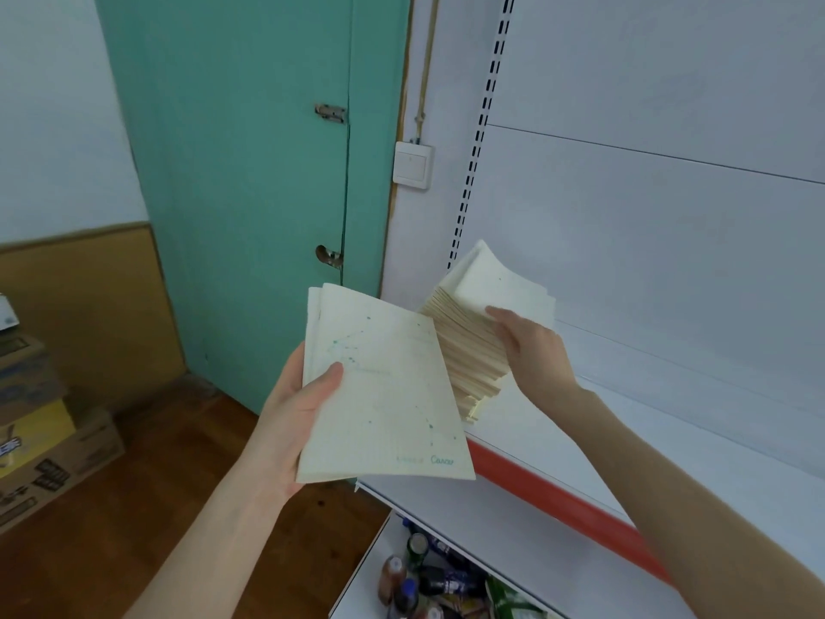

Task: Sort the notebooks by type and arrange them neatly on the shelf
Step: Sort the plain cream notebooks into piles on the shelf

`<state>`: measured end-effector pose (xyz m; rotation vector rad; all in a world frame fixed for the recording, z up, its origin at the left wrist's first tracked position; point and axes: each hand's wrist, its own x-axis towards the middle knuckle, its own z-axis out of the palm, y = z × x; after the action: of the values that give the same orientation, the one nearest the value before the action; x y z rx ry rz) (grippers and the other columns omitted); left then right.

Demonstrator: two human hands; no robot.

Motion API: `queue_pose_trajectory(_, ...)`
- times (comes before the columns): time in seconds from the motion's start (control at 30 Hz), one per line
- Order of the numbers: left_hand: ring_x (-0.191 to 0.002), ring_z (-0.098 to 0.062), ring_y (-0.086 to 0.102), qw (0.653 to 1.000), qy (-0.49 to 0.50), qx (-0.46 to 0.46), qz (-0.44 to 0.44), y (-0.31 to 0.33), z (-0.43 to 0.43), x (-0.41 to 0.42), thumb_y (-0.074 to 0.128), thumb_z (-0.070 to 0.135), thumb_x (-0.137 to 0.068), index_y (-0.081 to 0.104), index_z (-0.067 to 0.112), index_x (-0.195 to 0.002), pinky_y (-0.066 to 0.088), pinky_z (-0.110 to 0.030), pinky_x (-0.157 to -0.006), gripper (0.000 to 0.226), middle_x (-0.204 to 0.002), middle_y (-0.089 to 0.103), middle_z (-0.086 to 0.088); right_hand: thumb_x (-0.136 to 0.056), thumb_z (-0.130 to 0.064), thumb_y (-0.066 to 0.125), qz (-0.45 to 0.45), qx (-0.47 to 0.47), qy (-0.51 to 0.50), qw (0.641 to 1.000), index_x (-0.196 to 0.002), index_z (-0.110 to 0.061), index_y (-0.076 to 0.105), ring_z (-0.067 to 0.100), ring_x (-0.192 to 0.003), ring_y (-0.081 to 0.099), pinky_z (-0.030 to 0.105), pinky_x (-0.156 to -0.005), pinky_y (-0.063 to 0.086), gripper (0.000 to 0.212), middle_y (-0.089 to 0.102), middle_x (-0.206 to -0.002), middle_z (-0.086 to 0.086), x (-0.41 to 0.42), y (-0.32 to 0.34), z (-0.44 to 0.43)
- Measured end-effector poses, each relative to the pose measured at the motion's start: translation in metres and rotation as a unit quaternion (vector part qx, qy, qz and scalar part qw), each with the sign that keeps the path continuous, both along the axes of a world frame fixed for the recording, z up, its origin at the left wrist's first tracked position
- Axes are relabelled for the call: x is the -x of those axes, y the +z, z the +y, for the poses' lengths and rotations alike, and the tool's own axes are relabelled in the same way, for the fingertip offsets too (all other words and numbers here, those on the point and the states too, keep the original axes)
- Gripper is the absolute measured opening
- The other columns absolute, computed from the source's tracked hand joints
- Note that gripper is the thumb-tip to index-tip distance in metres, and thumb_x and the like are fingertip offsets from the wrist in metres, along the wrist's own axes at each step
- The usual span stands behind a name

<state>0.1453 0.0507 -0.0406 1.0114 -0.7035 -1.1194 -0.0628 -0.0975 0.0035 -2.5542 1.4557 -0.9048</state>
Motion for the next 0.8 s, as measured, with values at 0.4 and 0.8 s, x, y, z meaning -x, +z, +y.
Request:
queue_pose_trajectory(0.4, -0.103, -0.026, 0.062, 0.998, 0.024, 0.009, 0.051, 0.003, -0.003, 0.001, 0.068, 0.031, -0.072, 0.05, 0.032, -0.123, 0.054, -0.042, -0.071, 0.054, -0.114, 0.063, -0.002, -0.092, -0.04, 0.049, 0.077, -0.136, 0.382, 0.911, -0.125, -0.014, 0.059, 0.006, -0.126, 0.041, 0.018, -0.108, 0.029, 0.043, 0.05, -0.137, 0.003, -0.026, -0.005, 0.092)
queue_pose_trajectory(0.8, -0.111, -0.031, 0.057, 0.998, 0.028, 0.011, 0.056, -0.006, 0.012, -0.015, 0.063, 0.015, -0.072, 0.046, 0.034, -0.128, 0.051, -0.049, -0.08, 0.062, -0.122, 0.058, -0.005, -0.095, -0.029, 0.047, 0.072, -0.089, 0.011, 0.993, -0.115, -0.005, 0.049, 0.029, -0.104, 0.05, 0.029, -0.075, 0.032, 0.032, 0.056, -0.107, 0.008, -0.018, -0.006, -0.037)
